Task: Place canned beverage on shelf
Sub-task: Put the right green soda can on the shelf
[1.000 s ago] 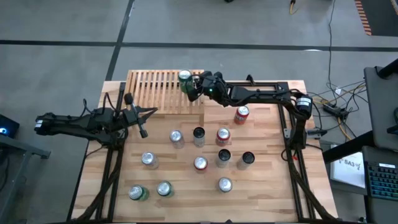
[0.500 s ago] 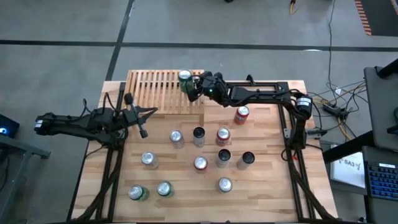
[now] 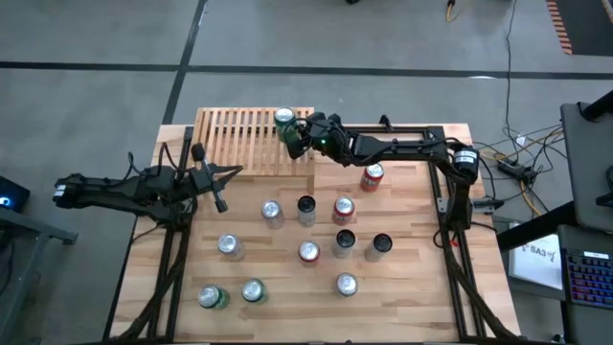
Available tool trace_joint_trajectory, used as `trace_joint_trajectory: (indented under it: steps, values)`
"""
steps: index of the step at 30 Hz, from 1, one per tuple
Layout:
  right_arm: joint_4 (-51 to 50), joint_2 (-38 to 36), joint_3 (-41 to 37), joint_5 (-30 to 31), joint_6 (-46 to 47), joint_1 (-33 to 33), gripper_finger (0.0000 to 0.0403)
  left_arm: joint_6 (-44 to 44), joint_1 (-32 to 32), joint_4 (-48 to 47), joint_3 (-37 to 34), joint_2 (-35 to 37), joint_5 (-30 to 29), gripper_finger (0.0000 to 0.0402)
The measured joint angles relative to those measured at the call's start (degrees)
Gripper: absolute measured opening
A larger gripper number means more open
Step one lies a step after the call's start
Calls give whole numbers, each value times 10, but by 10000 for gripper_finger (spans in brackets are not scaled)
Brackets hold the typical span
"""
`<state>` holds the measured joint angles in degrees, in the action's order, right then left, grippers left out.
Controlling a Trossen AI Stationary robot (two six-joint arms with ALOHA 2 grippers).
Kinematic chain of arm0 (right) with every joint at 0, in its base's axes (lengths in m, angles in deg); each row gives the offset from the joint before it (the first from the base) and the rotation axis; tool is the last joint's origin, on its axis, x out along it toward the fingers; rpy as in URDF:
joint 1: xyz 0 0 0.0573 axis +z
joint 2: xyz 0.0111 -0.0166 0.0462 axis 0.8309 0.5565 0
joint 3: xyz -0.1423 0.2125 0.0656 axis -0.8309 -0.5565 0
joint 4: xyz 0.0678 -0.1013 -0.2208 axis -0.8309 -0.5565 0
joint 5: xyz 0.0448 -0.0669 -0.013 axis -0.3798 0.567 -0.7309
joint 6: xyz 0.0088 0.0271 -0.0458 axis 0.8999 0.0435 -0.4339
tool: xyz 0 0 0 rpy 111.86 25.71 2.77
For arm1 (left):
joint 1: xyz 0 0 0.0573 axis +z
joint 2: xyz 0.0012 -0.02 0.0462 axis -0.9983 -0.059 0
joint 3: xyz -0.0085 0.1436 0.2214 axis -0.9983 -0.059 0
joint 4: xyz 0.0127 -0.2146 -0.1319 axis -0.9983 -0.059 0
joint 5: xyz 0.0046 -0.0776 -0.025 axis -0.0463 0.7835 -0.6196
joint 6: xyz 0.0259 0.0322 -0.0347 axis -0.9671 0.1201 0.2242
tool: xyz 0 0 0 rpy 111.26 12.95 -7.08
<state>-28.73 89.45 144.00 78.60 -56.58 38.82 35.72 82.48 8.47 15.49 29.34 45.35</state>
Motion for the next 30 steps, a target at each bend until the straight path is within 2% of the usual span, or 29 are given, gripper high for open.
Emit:
trace_joint_trajectory:
  steps: [21, 30]
  values:
    - [18, 0, 0, -15, -11, 2, 9, 0, 0, 0, 0, 0, 0, 0]
    - [-16, -3, 6, -8, -26, 1, 9, 0, 0, 0, 0, 0, 0, 0]
